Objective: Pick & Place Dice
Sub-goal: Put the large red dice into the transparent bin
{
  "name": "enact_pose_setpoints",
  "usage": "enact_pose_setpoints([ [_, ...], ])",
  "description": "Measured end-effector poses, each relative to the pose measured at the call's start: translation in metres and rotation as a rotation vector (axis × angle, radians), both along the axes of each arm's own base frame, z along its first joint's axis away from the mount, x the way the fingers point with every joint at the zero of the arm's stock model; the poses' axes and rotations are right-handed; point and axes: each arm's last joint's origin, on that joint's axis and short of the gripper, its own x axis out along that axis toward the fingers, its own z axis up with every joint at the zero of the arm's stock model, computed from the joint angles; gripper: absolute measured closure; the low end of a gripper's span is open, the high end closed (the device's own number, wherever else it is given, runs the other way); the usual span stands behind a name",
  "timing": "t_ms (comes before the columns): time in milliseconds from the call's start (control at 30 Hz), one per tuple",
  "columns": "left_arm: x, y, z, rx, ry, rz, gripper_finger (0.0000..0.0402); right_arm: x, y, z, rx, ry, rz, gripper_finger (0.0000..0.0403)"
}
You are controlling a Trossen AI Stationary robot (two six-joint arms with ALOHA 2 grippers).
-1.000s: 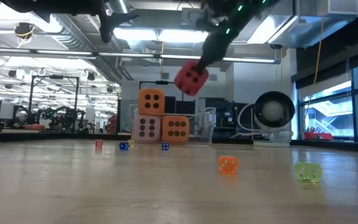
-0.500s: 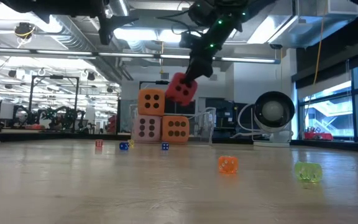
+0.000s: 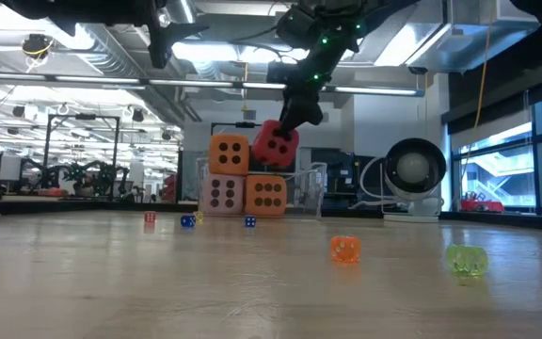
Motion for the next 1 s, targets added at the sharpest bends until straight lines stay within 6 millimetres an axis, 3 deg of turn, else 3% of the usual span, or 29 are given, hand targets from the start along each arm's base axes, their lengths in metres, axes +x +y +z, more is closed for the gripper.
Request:
enact_pose_setpoints([
  [167, 0.0, 0.0, 0.0, 0.0, 0.0, 0.0, 0.0121, 0.004, -0.001, -0.01, 0.006, 0.026, 0.004, 0.0238],
  [1000, 0.0, 0.0, 0.0, -0.002, 0.004, -0.004, 0.0121, 0.014, 0.004, -0.023, -0.042, 0.065, 0.016, 0.0238],
])
